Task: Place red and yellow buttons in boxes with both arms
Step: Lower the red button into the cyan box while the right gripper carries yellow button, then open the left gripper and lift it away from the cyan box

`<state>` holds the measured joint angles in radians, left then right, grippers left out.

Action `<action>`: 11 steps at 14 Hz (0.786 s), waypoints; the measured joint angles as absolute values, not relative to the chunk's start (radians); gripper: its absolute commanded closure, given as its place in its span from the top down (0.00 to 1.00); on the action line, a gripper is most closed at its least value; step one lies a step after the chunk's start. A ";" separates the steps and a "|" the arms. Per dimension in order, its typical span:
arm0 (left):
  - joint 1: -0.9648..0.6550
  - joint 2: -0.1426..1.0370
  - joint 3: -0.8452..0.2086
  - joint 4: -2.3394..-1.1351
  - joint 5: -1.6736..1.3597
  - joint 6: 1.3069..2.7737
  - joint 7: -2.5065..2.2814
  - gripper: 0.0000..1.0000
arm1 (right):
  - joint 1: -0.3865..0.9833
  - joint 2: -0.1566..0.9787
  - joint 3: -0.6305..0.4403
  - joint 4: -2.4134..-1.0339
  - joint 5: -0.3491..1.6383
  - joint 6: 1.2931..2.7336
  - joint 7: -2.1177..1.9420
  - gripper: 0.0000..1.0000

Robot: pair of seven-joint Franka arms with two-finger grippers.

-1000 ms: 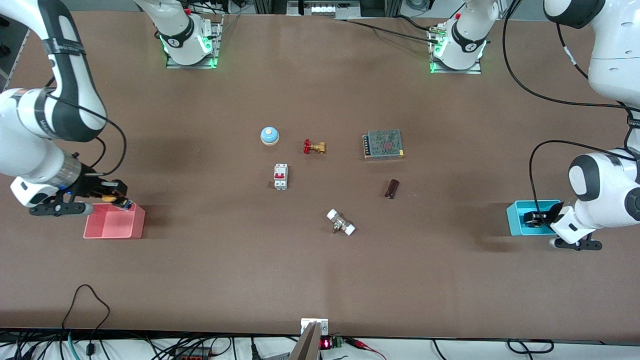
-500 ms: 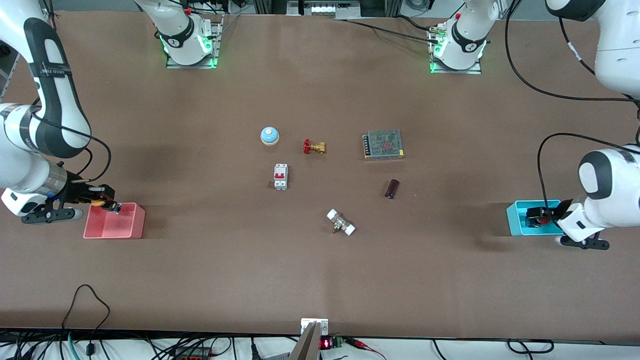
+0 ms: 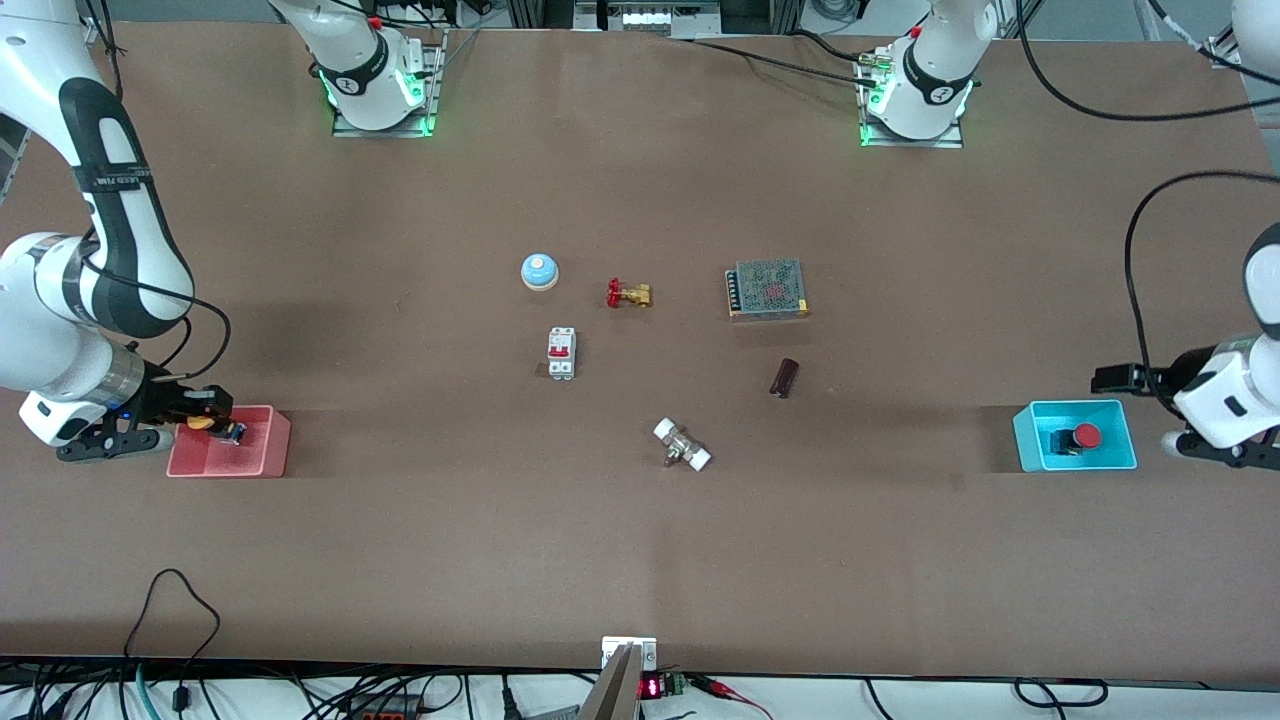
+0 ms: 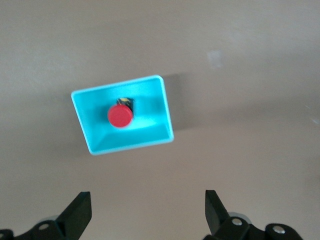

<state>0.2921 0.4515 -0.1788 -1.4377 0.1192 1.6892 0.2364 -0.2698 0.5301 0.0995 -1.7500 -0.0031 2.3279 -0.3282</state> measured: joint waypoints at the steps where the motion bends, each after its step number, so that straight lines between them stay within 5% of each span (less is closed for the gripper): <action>1: 0.277 0.426 -0.187 -1.431 0.119 1.643 0.214 1.00 | -0.272 0.541 0.100 -1.750 -0.003 2.344 -0.333 0.19; 11: 0.171 0.230 -0.268 -1.429 0.119 1.427 0.118 1.00 | -0.282 0.596 0.100 -1.731 -0.003 2.372 -0.351 0.20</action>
<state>0.1707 0.2303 -0.2680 -1.4289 0.1193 1.4265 0.1178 -0.2817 0.5964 0.0997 -1.7313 -0.0031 2.3717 -0.3510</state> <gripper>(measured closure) 0.000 0.630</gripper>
